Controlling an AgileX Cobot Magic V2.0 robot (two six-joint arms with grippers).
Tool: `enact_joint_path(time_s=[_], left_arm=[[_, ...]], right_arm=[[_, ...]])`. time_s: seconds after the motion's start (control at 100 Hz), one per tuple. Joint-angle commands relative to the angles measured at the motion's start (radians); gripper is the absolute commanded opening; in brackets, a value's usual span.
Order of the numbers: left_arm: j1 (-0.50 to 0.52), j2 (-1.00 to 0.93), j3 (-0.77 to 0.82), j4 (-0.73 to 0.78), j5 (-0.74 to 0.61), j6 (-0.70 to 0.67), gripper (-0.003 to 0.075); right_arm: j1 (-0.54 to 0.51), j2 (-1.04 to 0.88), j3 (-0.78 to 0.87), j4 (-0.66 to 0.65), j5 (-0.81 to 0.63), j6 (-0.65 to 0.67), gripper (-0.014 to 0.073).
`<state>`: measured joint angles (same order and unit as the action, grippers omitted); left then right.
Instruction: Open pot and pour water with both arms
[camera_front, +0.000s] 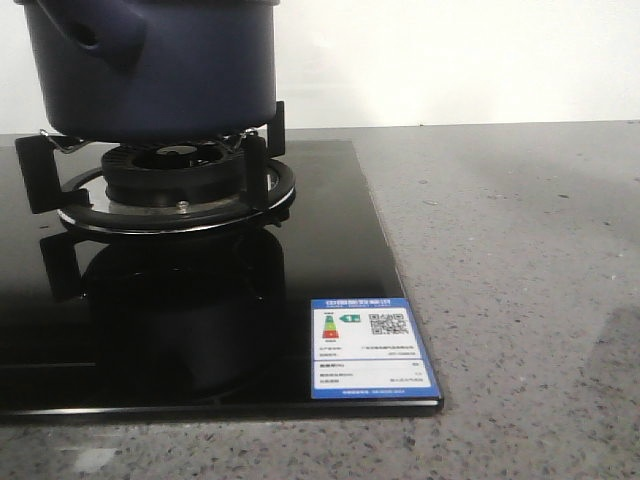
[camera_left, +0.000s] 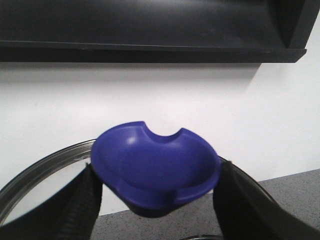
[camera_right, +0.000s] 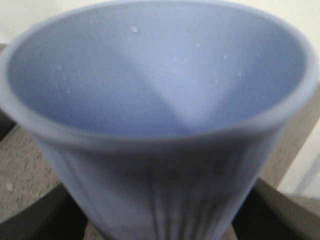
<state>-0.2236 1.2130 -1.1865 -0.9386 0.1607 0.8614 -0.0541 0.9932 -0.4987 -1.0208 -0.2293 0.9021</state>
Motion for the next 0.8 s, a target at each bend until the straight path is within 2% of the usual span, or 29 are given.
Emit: enact_joint_path(time_s=[0.0,0.13,0.23,0.43,0.79], left_arm=[[0.003,-0.035,-0.046,-0.017,-0.064,0.000,0.0399],[0.003,-0.035,-0.046,-0.017,-0.064,0.000,0.0399],[0.003,-0.035,-0.046,-0.017,-0.064,0.000,0.0399],[0.003,-0.035,-0.046,-0.017,-0.064,0.000,0.0399],[0.003,-0.035,-0.046,-0.017,-0.064,0.000,0.0399]], right_arm=[[-0.069,0.027,0.014,0.050,-0.163,0.005,0.0329],[-0.156,0.089,0.058,0.051,-0.294,0.005,0.0329],[-0.196,0.133,0.069,0.049,-0.342,0.000,0.0329],[-0.198,0.175,0.073,0.036,-0.348,-0.100,0.0329],[-0.198,0.176,0.073,0.036,-0.309,-0.101,0.0329]])
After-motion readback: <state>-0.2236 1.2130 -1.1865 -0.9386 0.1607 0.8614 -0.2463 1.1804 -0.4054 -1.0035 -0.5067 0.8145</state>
